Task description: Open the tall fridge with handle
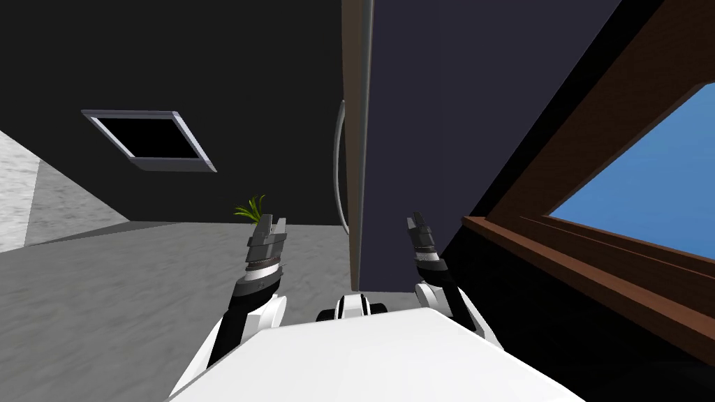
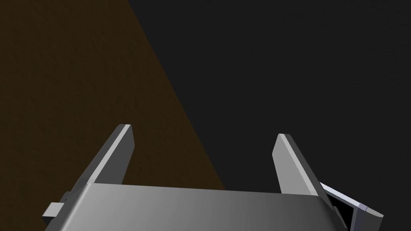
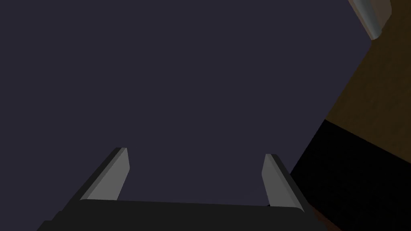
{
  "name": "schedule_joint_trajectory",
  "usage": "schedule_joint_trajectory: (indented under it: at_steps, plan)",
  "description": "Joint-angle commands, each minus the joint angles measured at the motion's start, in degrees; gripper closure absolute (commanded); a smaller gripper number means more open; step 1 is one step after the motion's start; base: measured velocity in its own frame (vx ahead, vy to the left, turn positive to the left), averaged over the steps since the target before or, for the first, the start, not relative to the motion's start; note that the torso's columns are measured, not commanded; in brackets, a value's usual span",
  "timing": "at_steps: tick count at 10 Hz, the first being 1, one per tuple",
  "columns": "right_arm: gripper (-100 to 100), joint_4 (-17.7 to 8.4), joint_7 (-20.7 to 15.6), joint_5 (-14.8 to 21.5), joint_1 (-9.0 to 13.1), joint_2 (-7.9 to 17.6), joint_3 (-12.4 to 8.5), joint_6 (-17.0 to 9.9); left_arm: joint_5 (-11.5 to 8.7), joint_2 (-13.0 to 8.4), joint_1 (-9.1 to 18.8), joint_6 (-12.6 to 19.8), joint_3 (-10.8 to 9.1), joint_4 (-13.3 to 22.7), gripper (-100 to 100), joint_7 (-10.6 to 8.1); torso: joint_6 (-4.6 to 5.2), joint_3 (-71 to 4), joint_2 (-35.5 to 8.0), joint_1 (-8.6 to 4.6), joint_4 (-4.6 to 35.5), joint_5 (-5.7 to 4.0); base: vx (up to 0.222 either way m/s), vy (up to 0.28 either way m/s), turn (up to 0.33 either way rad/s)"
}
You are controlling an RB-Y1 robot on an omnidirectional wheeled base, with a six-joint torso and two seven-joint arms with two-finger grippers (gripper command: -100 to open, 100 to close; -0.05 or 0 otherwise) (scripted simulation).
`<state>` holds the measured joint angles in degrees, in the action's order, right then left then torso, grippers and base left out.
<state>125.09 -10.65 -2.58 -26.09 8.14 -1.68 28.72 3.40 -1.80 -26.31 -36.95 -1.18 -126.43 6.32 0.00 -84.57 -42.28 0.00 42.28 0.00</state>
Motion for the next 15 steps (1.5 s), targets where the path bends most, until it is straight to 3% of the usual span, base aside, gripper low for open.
schedule_joint_trajectory:
  at_steps: [1,6,9,10,11,13,14,15]
  plan:
    - [-100,-2.3,-4.1,1.3,1.5,0.6,-1.3,1.4,0.0,0.0,0.0,0.0,0.0,0.0,0,0.0,0.0,0.0,0.0,-0.04,0.0,0.0,0.037,0.102,-0.071]
    - [-100,-5.6,-11.0,3.3,3.8,1.2,-3.1,3.4,0.0,0.0,0.0,0.0,0.0,0.0,0,0.0,0.0,0.0,0.1,0.05,0.0,0.01,0.039,0.099,-0.049]
    - [-100,-9.3,-16.1,5.5,6.2,1.8,-5.2,5.6,0.0,0.0,0.0,0.0,0.0,0.0,0,0.0,-0.01,0.0,-0.1,-0.03,0.0,0.01,0.03,0.115,-0.057]
    - [-100,-9.3,-17.7,5.5,6.2,1.8,-5.2,5.6,0.0,0.0,0.0,0.0,0.0,0.0,0,0.0,0.0,0.0,0.0,0.03,0.0,0.0,0.044,0.105,-0.053]
    - [-100,-11.2,-19.4,6.7,7.4,2.0,-6.3,6.8,0.0,0.0,0.0,0.0,0.0,0.0,0,0.0,0.0,0.0,0.0,-0.03,0.0,0.0,0.033,0.108,-0.071]
    - [-100,-11.2,-21.4,6.7,7.4,2.0,-6.3,6.8,0.0,0.0,0.0,0.0,0.0,0.0,0,0.0,-0.01,0.0,0.0,-0.02,0.0,0.0,0.02,0.076,-0.016]
    - [-100,-13.2,-23.7,8.0,8.7,2.3,-7.5,8.1,0.0,0.0,0.0,0.0,0.0,0.0,0,0.0,0.0,0.0,-0.1,-0.17,0.0,-0.04,0.029,0.08,-0.059]
    - [-100,-13.2,-25.2,8.0,8.7,2.3,-7.5,8.1,0.0,0.0,0.0,0.0,0.0,0.0,0,0.0,0.01,0.0,0.0,-0.01,0.0,-0.01,0.029,0.092,-0.048]
